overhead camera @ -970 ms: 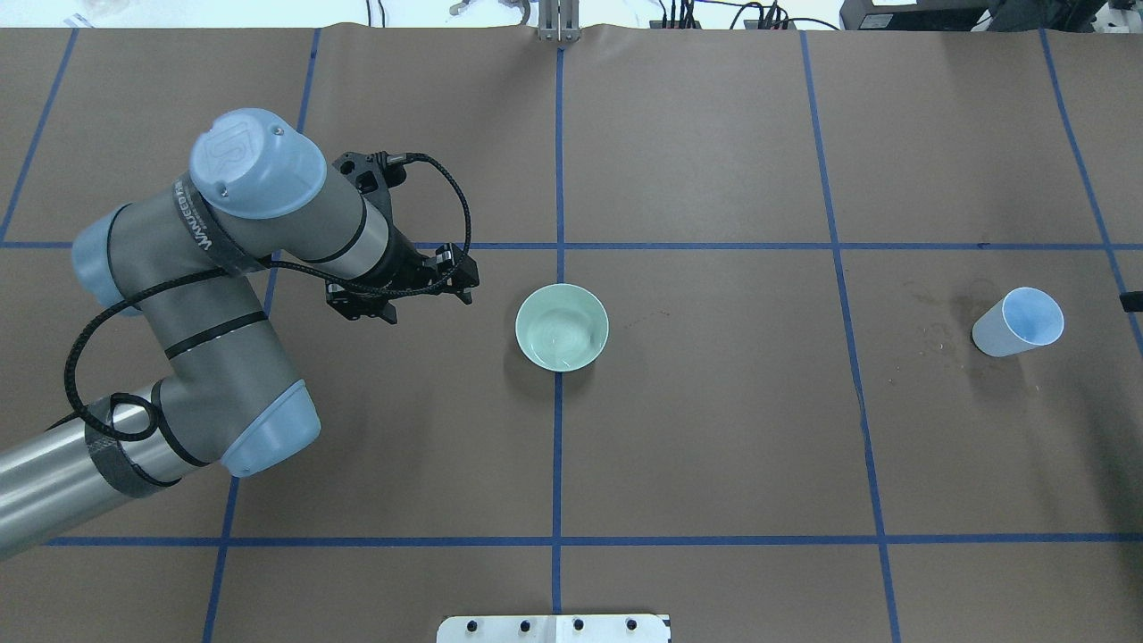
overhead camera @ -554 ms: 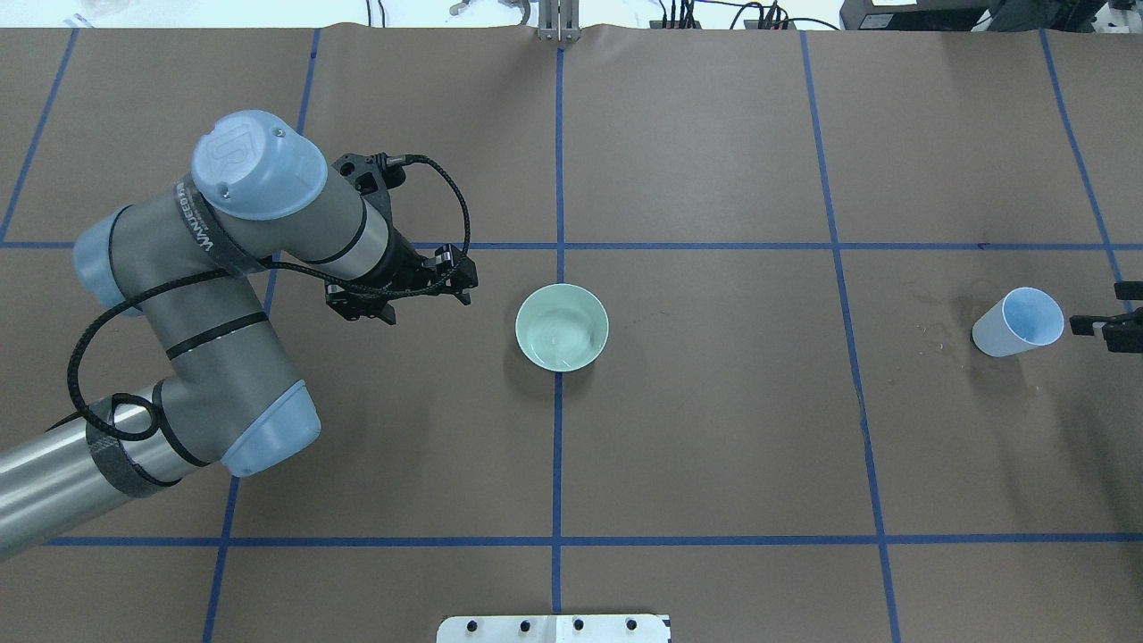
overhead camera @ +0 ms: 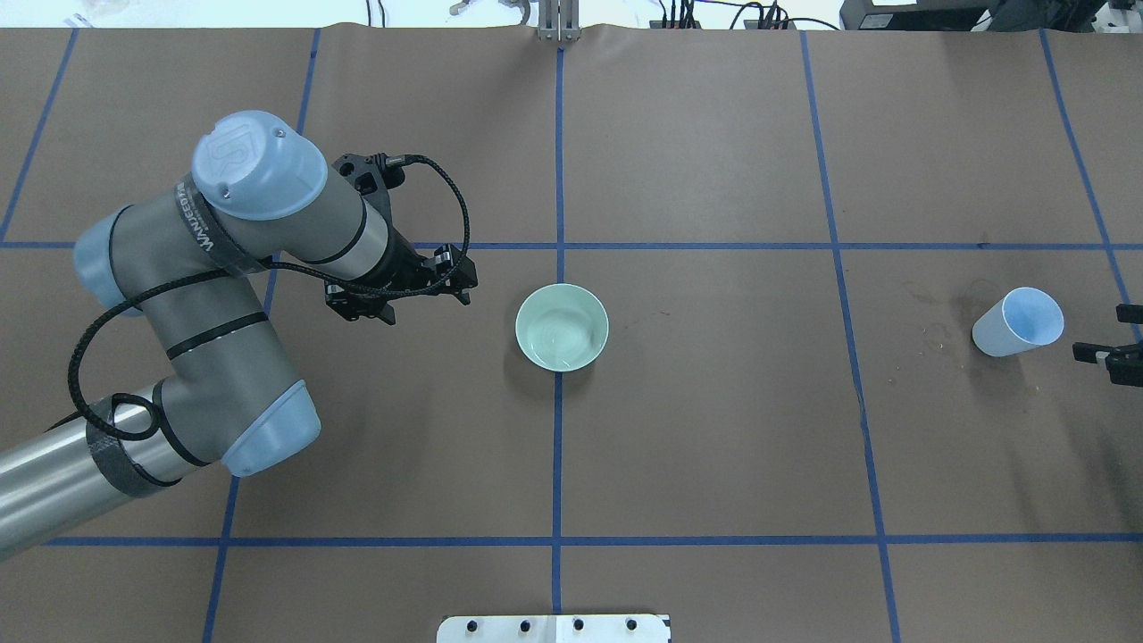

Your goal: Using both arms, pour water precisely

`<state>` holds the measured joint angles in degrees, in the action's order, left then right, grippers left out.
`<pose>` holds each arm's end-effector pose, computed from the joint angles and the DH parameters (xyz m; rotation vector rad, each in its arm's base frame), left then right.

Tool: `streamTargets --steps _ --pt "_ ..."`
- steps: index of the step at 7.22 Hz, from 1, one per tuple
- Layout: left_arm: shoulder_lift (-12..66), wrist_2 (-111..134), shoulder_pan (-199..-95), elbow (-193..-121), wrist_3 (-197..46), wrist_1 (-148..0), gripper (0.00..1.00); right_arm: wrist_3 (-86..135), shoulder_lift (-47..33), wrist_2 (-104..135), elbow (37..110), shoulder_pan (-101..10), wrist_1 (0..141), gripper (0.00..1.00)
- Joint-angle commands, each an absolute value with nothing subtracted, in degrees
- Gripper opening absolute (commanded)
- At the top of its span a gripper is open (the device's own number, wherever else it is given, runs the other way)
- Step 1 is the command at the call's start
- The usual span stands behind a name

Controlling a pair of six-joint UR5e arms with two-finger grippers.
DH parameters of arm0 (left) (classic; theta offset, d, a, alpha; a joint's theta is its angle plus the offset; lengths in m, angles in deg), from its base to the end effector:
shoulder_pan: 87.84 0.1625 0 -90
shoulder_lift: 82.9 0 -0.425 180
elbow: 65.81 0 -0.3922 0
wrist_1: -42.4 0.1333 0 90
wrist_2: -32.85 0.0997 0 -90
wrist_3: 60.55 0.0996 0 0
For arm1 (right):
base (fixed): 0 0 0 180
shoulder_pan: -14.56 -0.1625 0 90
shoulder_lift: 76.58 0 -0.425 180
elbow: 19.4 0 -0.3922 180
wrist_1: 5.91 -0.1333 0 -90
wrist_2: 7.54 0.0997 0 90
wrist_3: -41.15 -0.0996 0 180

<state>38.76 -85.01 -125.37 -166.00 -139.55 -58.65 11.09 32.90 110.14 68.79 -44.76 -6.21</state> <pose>0.4591 -0.4621 0.2362 -0.0394 1.0094 -0.1987 -0.0995 -0.3383 0.6441 0.8043 -0.9615 -0.3000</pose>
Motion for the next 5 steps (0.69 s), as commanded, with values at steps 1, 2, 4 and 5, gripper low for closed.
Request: streamTargets --steps 1,2,4,5 --pt "38.8 -85.0 -125.4 -166.1 -139.7 -58.7 1.0 7.3 33.0 108.8 67.5 -42.0 -9.0 0.99" --pt "38.7 -85.0 -125.5 -166.3 -139.7 -58.7 1.0 7.0 32.5 108.5 67.3 -40.7 -9.1 0.99" --pt "38.7 -85.0 -125.5 -166.4 -139.7 -58.6 1.0 7.1 30.5 107.3 64.8 -39.9 -9.3 0.99" --pt "38.7 -85.0 -125.5 -166.0 -139.7 -58.6 1.0 7.0 29.9 106.5 64.2 -39.6 -9.2 0.99"
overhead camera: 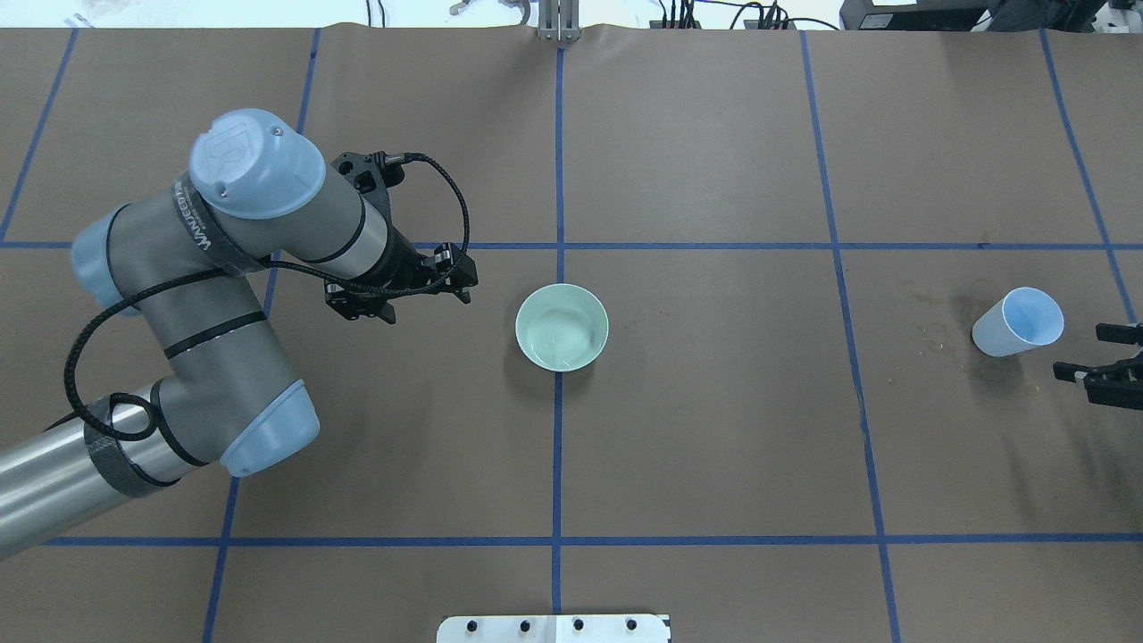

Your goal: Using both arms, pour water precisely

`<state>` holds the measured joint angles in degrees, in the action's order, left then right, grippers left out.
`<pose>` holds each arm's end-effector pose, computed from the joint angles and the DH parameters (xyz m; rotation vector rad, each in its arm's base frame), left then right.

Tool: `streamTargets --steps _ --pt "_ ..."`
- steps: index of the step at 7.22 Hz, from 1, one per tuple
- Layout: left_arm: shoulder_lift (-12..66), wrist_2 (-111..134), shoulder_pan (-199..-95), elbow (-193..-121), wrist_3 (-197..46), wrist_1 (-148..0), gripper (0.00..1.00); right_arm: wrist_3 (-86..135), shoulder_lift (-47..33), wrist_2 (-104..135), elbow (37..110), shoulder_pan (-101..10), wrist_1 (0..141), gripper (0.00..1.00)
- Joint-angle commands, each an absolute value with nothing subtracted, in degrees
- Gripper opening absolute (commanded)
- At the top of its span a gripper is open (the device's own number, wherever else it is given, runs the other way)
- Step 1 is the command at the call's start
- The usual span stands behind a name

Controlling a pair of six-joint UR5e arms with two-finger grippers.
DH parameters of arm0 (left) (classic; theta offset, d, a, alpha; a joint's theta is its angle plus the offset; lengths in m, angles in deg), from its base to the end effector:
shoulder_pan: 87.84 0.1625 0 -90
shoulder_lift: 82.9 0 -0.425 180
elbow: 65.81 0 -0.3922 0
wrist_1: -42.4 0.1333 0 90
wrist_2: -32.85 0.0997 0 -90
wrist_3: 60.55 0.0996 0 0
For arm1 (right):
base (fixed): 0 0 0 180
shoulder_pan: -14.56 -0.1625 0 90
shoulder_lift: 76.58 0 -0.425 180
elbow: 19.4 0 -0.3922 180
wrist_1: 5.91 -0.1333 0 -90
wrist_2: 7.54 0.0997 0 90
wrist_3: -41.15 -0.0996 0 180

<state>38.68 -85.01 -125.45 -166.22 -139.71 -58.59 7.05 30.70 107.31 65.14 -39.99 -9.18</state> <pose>0.4575 -0.4620 0.2356 -0.0394 1.0106 -0.2021 -0.1308 -0.3413 0.6560 0.7797 -1.0009 -0.2870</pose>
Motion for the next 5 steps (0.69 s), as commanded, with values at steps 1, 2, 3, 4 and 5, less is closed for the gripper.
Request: streamTargets --steps 1,2,3,4,5 --pt "38.7 -85.0 -125.5 -165.9 -139.7 -58.6 1.0 7.0 27.9 106.2 61.8 -39.3 -9.3 0.99" --pt "38.7 -85.0 -125.5 -165.9 -139.7 -58.7 1.0 7.0 26.9 106.1 60.9 -39.2 -9.3 0.99" --pt "38.7 -85.0 -125.5 -165.9 -139.7 -58.6 1.0 7.0 26.4 105.9 60.9 -39.2 -9.3 0.99" --pt "38.7 -85.0 -125.5 -165.9 -139.7 -58.6 1.0 7.0 26.3 104.8 60.9 -38.7 -9.3 0.99" --pt "38.7 -85.0 -125.5 -165.9 -139.7 -58.6 1.0 7.0 25.7 103.4 60.9 -37.7 -9.3 0.99"
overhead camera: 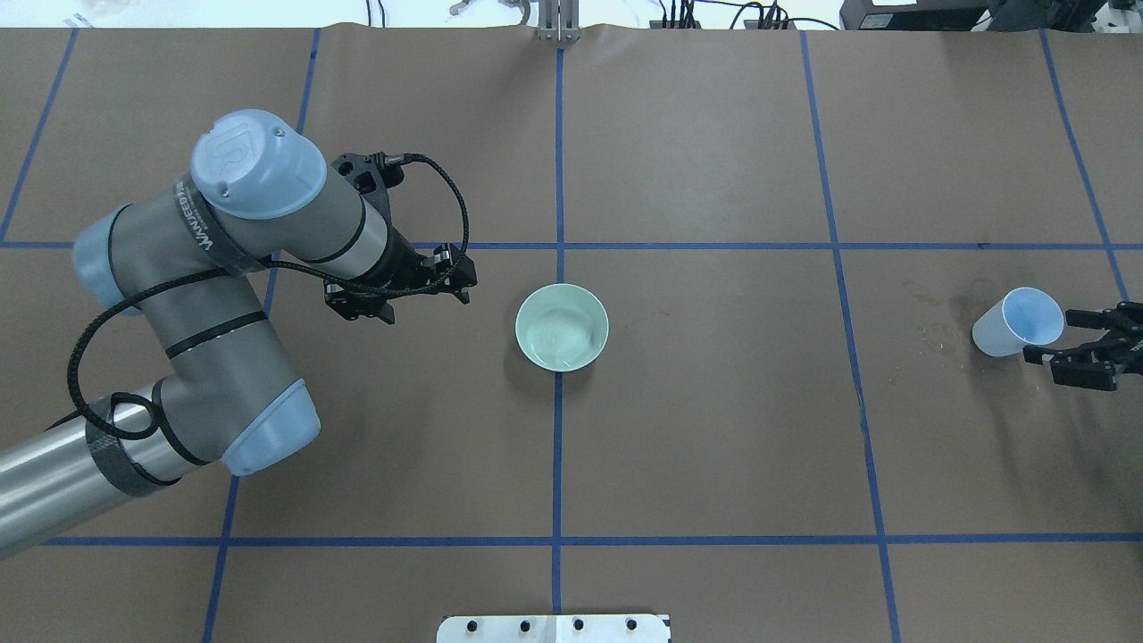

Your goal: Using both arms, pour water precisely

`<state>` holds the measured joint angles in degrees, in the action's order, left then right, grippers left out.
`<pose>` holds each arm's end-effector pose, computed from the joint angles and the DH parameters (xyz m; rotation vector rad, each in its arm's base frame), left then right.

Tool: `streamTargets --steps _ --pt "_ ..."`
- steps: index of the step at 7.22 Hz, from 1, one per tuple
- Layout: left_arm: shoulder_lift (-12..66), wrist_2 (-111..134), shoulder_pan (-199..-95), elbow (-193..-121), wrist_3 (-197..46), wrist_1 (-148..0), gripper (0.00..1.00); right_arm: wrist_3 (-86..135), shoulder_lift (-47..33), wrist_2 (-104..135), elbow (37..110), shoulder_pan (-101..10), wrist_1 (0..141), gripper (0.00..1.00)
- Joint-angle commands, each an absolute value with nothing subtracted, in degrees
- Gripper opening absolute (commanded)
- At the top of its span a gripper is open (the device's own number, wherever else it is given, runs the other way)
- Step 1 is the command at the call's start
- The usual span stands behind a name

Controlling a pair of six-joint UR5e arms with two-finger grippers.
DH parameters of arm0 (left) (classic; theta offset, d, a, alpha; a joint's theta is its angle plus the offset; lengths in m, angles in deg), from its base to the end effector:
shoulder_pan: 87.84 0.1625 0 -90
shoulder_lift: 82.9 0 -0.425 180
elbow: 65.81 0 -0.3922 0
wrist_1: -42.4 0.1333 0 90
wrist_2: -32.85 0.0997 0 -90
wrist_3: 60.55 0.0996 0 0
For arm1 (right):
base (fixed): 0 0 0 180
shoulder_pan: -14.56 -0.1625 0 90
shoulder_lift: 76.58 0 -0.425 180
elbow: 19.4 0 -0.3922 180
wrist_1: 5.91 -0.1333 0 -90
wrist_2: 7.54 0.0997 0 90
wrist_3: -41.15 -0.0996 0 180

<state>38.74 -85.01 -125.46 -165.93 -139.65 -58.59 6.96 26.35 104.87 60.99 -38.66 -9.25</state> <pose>0.4587 -0.4630 0.2371 -0.0407 1.0072 -0.2026 -0.1553 -0.3670 0.6632 0.7962 -0.9853 -0.2805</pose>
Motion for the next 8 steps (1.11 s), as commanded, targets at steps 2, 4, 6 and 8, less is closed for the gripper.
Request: streamTargets --steps 2,4,6,8 --pt "38.7 -85.0 -125.5 -165.9 -139.7 -58.7 1.0 7.0 25.5 101.3 61.0 -36.3 -9.3 0.99" --pt "38.7 -85.0 -125.5 -166.0 -139.7 -58.7 1.0 7.6 24.9 100.0 60.9 -35.5 -9.3 0.99" --pt "38.7 -85.0 -125.5 -166.0 -139.7 -58.7 1.0 7.7 24.6 98.5 60.8 -34.8 -9.3 0.97" --pt "38.7 -85.0 -125.5 -166.0 -139.7 -58.6 1.0 7.8 24.7 97.5 60.8 -34.4 -9.3 0.96"
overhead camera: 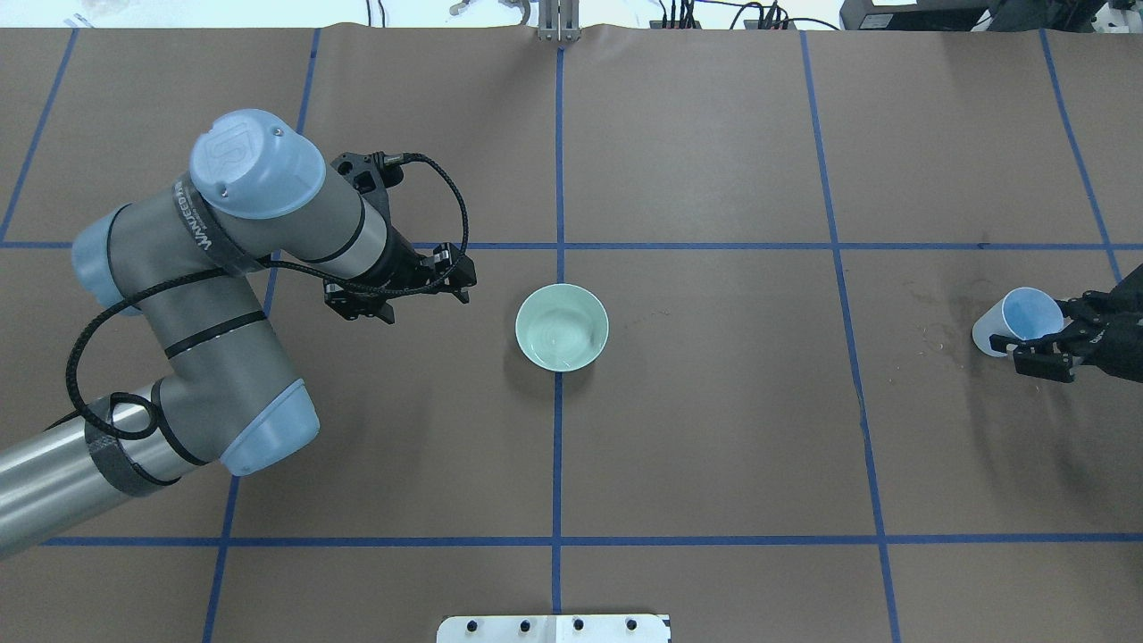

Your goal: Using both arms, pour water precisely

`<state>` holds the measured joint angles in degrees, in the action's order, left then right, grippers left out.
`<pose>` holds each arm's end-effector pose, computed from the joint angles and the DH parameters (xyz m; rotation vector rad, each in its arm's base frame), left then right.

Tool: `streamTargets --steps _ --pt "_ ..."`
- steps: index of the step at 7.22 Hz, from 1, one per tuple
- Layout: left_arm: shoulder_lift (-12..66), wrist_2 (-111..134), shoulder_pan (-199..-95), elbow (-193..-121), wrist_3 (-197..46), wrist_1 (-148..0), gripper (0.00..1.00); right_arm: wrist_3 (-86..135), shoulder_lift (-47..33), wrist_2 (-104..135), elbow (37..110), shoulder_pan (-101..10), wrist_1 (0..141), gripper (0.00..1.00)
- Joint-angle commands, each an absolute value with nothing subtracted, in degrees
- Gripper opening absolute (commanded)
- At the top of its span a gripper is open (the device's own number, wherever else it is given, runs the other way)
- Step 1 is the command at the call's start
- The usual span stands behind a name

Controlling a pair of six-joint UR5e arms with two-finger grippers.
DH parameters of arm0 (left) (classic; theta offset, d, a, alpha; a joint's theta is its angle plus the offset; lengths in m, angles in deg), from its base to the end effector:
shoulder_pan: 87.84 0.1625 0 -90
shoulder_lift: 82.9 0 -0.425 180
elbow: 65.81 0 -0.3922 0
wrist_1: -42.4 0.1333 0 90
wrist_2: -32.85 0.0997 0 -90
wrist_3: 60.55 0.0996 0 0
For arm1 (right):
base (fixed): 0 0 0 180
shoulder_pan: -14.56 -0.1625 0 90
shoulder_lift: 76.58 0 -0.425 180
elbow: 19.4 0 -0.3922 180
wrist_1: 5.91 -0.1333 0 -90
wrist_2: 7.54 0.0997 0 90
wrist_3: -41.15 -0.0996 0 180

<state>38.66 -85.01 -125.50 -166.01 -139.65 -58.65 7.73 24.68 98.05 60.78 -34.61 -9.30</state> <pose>0.4579 -0.4630 0.2372 -0.0399 1.0081 -0.2029 -0.1840 -0.3758 0.6545 0.8601 -0.9464 -0.2829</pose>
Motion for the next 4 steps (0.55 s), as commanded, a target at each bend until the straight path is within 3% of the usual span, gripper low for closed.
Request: streamTargets --steps 1,4 --pt "38.7 -84.9 -125.5 -166.0 -139.7 -58.6 1.0 8.7 24.7 97.4 60.5 -34.3 -9.3 0.95" --pt "38.7 -84.9 -125.5 -166.2 -139.7 -58.6 1.0 8.7 24.8 97.4 60.2 -34.2 -9.3 0.94"
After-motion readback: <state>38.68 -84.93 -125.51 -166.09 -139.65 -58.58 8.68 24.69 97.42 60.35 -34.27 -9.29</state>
